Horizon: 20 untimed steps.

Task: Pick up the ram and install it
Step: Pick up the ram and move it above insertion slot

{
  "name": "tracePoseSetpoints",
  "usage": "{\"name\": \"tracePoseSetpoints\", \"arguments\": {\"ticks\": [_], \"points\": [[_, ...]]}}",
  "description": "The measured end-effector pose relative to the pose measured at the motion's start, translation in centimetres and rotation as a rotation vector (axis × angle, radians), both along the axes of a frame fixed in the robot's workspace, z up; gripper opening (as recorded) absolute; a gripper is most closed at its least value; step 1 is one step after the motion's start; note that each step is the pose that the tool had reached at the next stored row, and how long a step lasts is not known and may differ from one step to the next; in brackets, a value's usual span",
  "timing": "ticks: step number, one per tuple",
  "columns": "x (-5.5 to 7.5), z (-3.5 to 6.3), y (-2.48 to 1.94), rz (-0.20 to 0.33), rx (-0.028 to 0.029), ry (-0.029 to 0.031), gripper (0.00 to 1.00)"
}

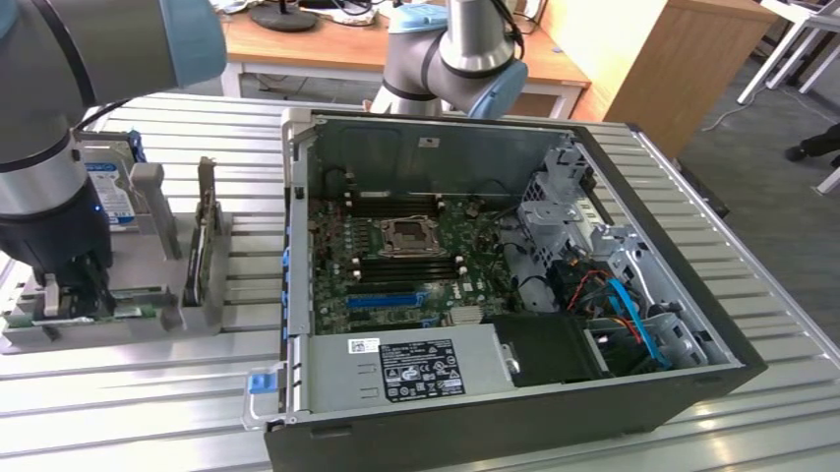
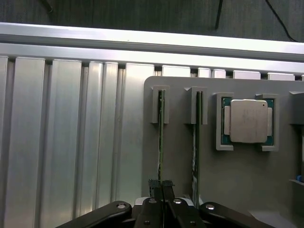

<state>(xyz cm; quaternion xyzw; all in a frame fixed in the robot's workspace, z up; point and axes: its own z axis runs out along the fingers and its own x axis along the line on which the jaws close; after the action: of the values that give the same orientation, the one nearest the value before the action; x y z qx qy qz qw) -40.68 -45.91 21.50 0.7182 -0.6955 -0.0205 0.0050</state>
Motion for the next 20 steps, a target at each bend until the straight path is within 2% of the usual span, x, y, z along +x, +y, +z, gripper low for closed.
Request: {"name": "tracePoseSetpoints", "arguments": {"ticks": [20], "points": [[0.1,2.89,0.00,0.000,0.0000,0.0001,0.12]]}}
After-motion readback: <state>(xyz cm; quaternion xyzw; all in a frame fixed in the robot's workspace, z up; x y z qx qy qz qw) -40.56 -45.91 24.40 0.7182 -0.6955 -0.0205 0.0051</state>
